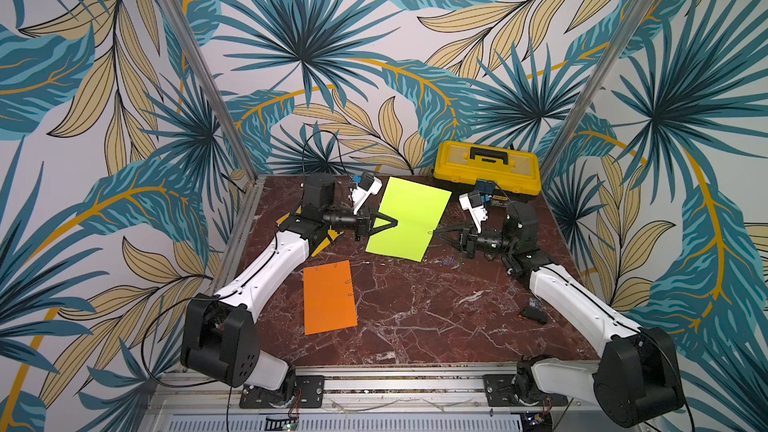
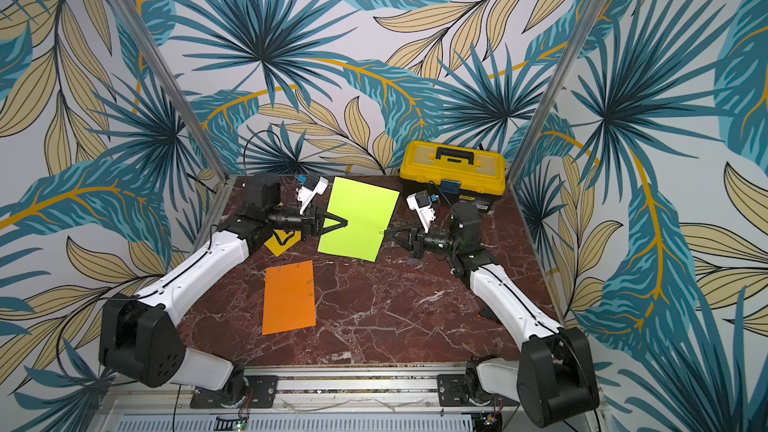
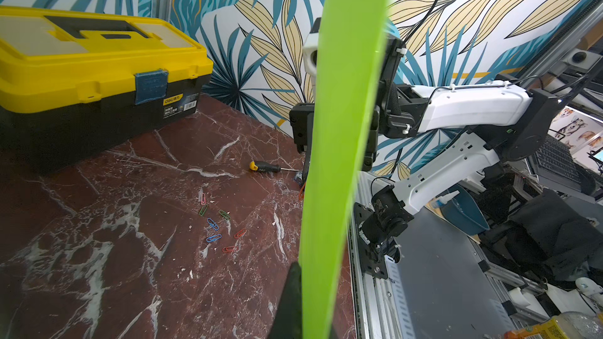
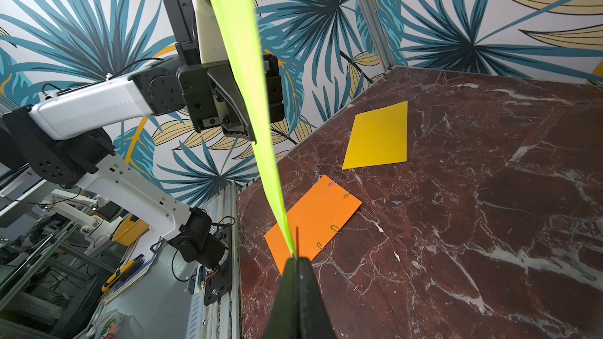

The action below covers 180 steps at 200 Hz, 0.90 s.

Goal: Unclip the paperclips from the documents
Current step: Remove the paper clip from the document.

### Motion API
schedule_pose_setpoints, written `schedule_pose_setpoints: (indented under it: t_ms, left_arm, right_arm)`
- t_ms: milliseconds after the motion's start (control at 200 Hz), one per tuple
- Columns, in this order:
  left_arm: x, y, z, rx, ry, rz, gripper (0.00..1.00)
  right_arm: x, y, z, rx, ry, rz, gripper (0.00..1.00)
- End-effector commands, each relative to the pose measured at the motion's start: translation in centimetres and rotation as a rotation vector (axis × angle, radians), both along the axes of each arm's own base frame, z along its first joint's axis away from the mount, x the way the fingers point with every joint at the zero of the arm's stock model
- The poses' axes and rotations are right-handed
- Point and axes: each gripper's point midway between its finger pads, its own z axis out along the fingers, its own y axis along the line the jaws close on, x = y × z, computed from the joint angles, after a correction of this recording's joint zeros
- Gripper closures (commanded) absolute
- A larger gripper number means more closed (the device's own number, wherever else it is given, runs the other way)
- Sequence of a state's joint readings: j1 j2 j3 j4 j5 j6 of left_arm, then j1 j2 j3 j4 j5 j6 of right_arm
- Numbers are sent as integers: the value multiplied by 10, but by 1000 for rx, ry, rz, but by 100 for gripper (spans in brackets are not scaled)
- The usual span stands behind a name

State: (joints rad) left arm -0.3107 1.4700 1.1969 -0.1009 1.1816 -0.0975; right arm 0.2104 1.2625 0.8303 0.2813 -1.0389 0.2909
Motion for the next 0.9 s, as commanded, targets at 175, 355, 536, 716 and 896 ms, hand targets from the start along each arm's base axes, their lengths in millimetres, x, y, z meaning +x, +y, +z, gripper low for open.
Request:
schedule_pose_setpoints:
  t_ms: [175, 355, 536, 716, 896]
  left_arm:
    - [-1, 8, 13, -12, -58, 24, 100]
    - [-1, 9, 13, -12, -60, 25, 100]
    - [-1, 9, 13, -12, -60, 27, 100]
    - [0, 9, 14, -12, -62, 30, 100]
    - [0, 10, 13, -11, -60, 31, 100]
  right_arm:
    - [4, -7, 3, -16, -4, -45, 99]
    - [5, -8, 2, -17, -3, -54, 99]
    - [5, -10, 3, -18, -4, -61, 99]
    - [6, -11, 1, -24, 4, -69, 99]
    - [12, -16, -11, -49, 39, -118, 99]
